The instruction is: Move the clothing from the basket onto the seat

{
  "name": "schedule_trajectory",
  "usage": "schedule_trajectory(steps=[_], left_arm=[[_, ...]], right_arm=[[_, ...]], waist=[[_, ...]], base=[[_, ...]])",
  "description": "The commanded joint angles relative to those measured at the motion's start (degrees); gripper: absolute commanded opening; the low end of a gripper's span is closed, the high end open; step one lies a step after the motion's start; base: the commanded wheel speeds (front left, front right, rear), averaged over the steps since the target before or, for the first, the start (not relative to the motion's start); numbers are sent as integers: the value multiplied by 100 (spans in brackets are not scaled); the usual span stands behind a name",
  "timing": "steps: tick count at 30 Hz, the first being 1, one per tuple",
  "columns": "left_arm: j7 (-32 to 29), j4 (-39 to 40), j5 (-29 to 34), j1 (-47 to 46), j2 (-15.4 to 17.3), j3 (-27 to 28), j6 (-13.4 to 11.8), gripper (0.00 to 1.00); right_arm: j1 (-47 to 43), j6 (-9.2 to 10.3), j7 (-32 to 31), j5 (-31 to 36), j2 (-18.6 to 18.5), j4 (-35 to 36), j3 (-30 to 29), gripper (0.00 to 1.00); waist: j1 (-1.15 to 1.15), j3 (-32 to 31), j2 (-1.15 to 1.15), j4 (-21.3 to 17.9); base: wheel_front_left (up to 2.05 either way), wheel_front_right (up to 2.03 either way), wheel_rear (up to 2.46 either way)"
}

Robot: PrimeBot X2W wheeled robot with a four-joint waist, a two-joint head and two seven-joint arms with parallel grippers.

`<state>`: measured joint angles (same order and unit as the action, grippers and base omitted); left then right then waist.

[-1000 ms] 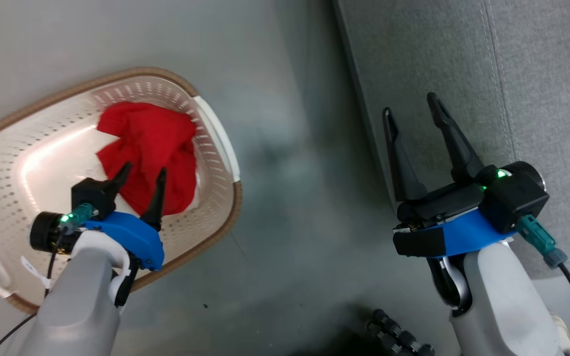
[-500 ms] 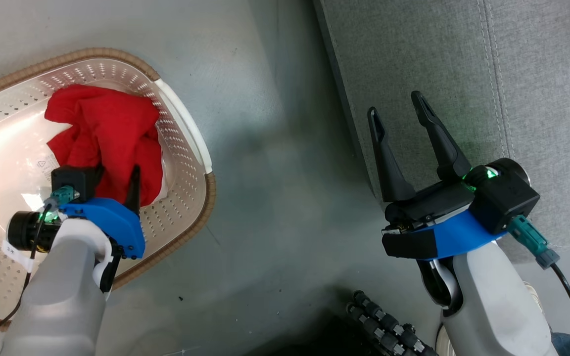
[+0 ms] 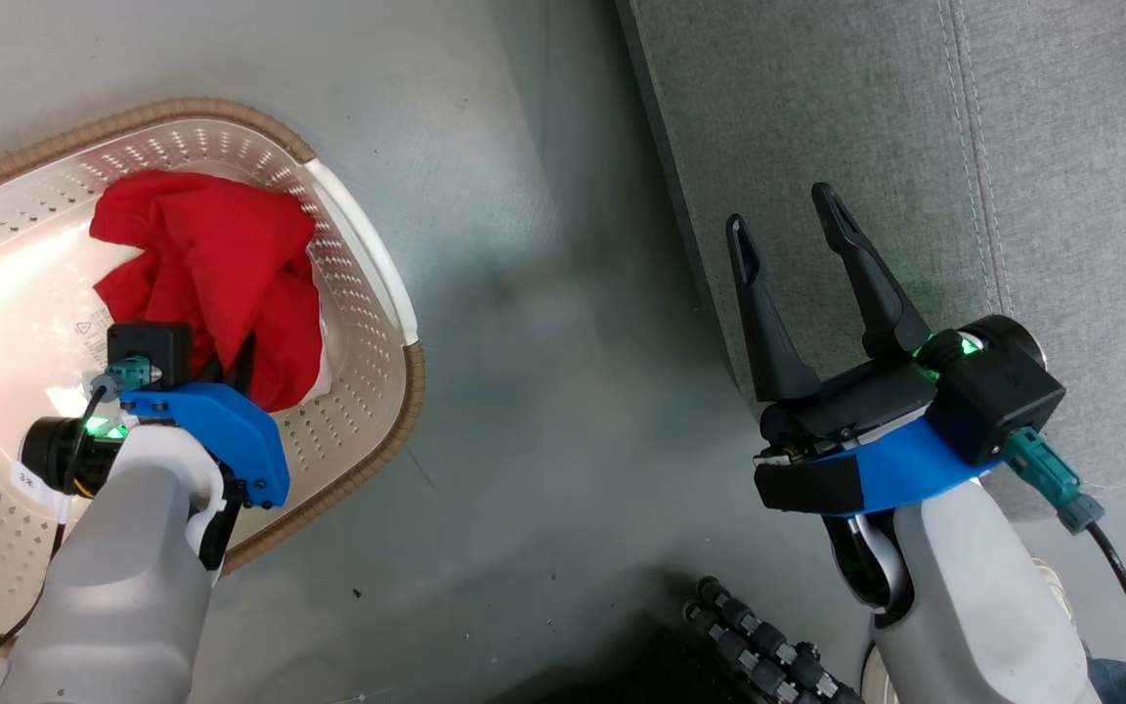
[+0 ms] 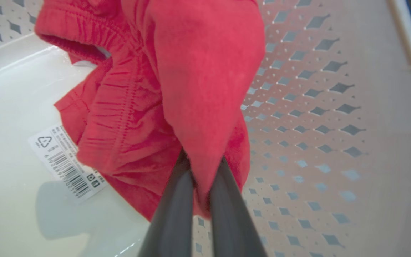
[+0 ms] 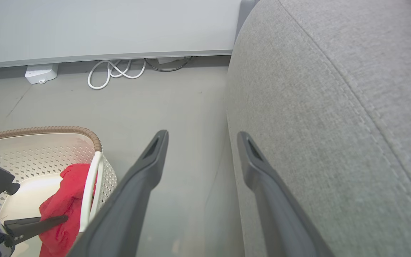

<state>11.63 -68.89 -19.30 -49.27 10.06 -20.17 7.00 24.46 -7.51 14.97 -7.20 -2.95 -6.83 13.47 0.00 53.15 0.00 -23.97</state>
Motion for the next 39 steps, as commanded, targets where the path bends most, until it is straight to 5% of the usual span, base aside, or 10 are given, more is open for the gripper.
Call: schedule_trajectory(steps=[1,12,23,39], left_arm=[[15,-41,-36,-66,37,-3,16,0],[216,-131,-283,45,-73,4,45,0],[348,154,-502,758,-591,-556,53,0],[221,1146,-1109,1207,-711,-2703,47,0]], right_arm=[[-4,3,27,-38,12,-9,16,100],[196,3,18,63,10,-233,154,100],[-309,4,-196,584,1,-913,-30,100],[-1338,3,-721,650,1,-1023,-58,100]], waist=[[0,-11,0,-4],[0,-498,0,161],[0,-2467,0,1114],[0,-4847,0,2162]], base=[[0,0,0],[0,0,0],[0,0,0],[0,0,0]])
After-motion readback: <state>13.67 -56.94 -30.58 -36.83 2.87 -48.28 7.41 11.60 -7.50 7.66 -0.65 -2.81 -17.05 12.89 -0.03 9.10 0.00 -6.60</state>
